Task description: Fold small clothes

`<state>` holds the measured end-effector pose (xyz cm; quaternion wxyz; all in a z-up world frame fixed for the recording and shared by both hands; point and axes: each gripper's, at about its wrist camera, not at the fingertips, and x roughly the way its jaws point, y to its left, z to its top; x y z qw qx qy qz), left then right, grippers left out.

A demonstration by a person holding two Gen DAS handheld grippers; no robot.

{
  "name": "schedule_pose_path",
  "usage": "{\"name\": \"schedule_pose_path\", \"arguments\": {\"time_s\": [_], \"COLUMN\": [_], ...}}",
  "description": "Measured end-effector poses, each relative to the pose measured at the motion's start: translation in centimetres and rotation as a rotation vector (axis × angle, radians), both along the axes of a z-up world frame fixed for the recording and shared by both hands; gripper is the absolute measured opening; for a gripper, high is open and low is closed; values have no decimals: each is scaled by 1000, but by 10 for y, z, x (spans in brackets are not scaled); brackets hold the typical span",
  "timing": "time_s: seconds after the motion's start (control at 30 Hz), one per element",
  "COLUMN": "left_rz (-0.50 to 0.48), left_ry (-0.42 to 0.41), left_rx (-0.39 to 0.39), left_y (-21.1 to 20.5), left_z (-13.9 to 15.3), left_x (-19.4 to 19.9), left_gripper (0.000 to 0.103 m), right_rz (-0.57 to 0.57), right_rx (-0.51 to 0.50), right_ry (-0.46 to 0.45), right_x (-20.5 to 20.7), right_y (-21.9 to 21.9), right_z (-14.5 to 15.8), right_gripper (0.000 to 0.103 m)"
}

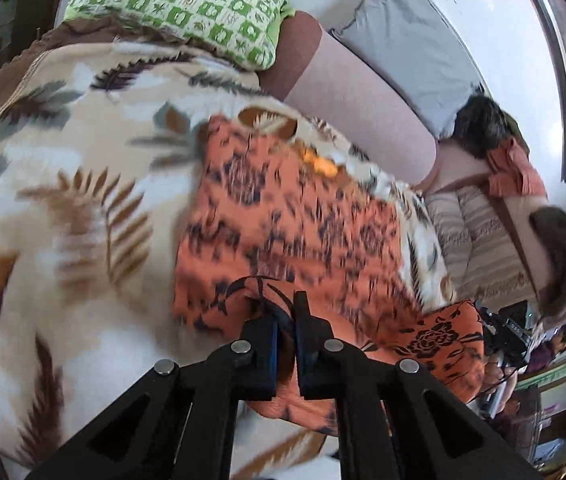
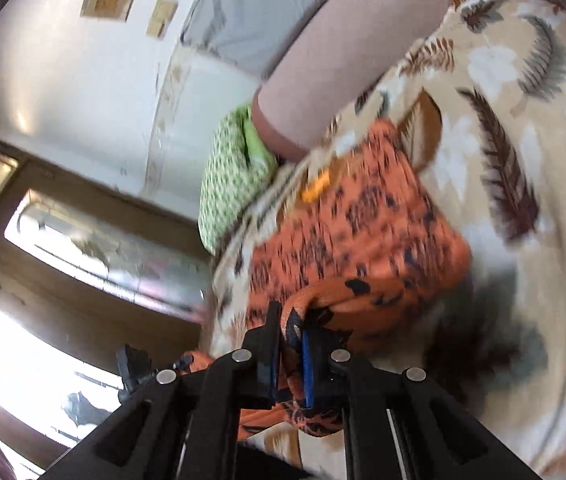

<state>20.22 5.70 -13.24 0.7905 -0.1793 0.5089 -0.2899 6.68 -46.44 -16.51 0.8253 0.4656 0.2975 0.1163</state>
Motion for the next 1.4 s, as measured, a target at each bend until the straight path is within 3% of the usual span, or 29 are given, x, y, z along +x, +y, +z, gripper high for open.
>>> {"name": "schedule_pose_path", "arguments": {"time_s": [0.23, 0.4, 0.5, 0.63, 0.7, 0.73, 0.77, 0.8, 0.87, 0.93, 1.0, 1.03, 1.1, 1.17, 1.23, 1.33, 1.4], "left_rz": [74, 179, 217, 244, 274, 303, 352, 392, 424, 443, 428, 411, 366, 318, 302, 315, 343], "left_ry": [15, 129, 180, 114, 99, 87, 52, 1, -138, -242, -296, -303, -283, -267, -253, -213, -137], "left_rx": [7, 40, 70, -85, -153, -167, -141, -97, -36, 16, 85, 125, 185, 217, 318, 388, 355], "left_y": [-24, -39, -43, -27, -15, -9, -3, 1, 4, 2, -15, -28, -49, -66, -82, -83, -73], "left_z": [-4, -76, -112, -114, -110, -106, -96, -82, -50, -23, -8, -8, -19, -39, -64, -91, -102], "left_x": [135, 225, 242, 231, 225, 219, 210, 198, 169, 134, 99, 81, 60, 49, 52, 62, 73], "left_gripper": [7, 7, 7, 13, 16, 22, 40, 52, 55, 63, 83, 84, 84, 84, 84, 84, 83], "right_rz": [-134, -207, -281, -330, -407, -448, -486, -526, -489, -380, -265, -192, -102, 5, 61, 65, 13], "right_rx": [26, 149, 192, 294, 297, 334, 380, 395, 280, 62, -144, -250, -334, -404, -520, -670, -718], "right_ry": [29, 148, 249, 134, 93, 67, 42, 29, 18, 84, 131, 157, 208, 307, 386, 422, 406], "right_x": [125, 217, 246, 228, 207, 193, 178, 164, 151, 156, 167, 176, 189, 210, 229, 260, 284], "right_y": [-61, -97, -110, -123, -135, -141, -144, -145, -135, -108, -69, -41, -5, 31, 59, 82, 82], "right_z": [-1, -60, -104, -119, -114, -113, -111, -106, -77, -43, -20, -13, -18, -38, -59, -77, -73], "right_gripper": [9, 13, 13, 13, 24, 45, 75, 78, 78, 78, 76, 74, 61, 36, 36, 36, 36]}}
